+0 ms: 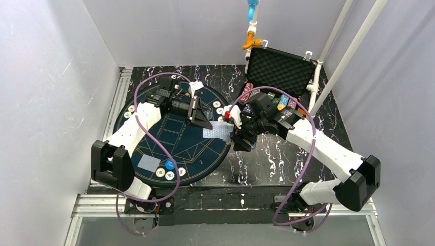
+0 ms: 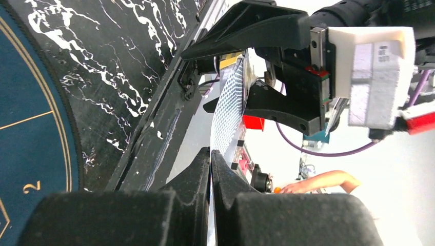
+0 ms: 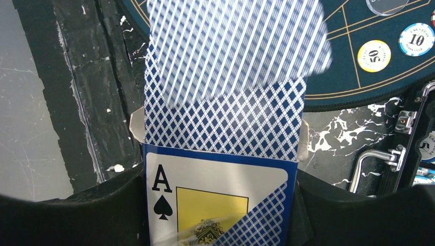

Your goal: Distribute texas hold em gaming equipment

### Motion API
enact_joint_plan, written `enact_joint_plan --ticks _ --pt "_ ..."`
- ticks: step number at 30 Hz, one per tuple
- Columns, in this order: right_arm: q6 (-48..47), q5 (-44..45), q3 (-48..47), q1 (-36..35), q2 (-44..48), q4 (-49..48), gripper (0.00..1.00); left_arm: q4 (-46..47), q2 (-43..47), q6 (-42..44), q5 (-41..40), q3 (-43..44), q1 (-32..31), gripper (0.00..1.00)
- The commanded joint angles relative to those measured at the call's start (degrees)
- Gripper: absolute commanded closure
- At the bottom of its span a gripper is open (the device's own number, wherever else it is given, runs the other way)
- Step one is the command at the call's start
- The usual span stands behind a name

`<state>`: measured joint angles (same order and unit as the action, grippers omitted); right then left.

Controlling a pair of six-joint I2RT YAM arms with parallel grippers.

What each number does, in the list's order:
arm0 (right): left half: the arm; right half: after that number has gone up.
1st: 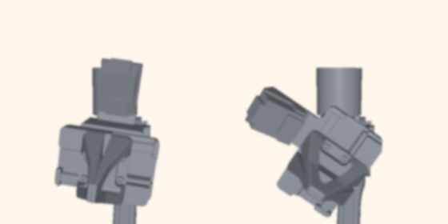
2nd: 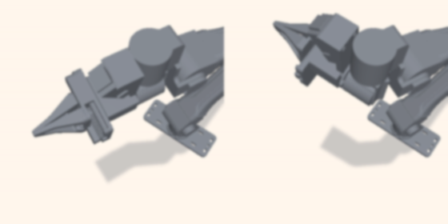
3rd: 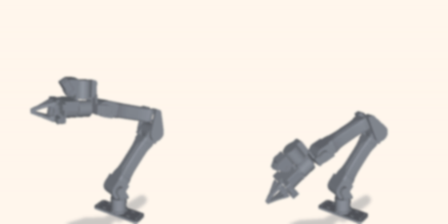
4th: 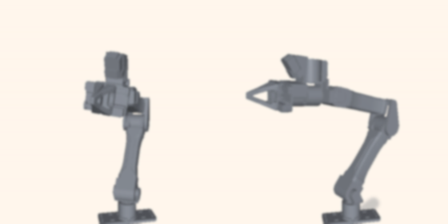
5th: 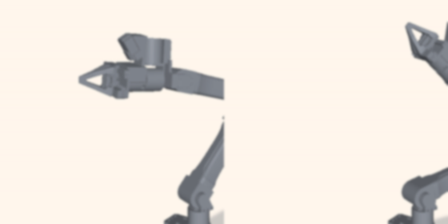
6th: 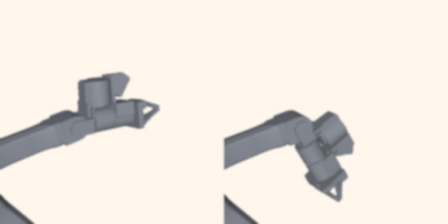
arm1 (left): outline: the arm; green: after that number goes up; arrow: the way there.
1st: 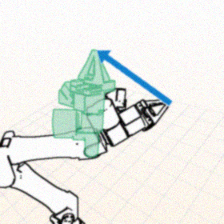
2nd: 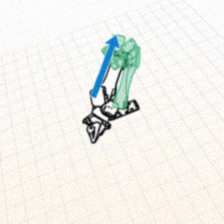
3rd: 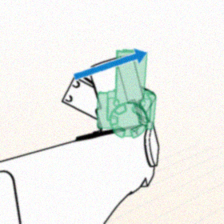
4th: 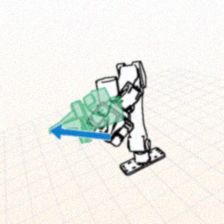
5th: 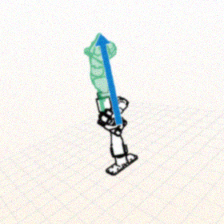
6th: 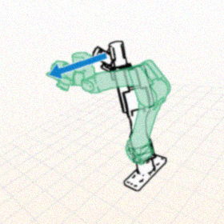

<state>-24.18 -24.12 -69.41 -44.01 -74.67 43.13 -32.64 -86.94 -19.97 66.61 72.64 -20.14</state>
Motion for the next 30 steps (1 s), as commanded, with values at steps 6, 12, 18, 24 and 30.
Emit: enact_joint_plan --ticks 6,12,18,24,30 --pt "0.09 0.88 0.85 -0.11 2.96 -3.56 0.99 -17.48 1.22 12.68 2.51 7.25 14.43 1.0" --pt "-0.06 0.61 -0.16 -0.04 2.35 -3.41 0.99 -42.07 -9.92 39.63 -7.15 19.28 32.41 1.0" --pt "-0.27 0.6 0.44 -0.09 2.32 -4.07 0.99 -45.48 -21.57 50.38 -18.77 25.77 46.02 1.0" --pt "-0.16 0.74 0.85 -0.1 2.52 -4.05 0.99 -40.16 -27.48 54.68 -26.62 27.47 50.08 1.0" --pt "-0.16 0.78 0.38 0.03 2.03 -3.07 0.99 -36.18 -31.9 55.8 -29.11 29.77 51.06 1.0"
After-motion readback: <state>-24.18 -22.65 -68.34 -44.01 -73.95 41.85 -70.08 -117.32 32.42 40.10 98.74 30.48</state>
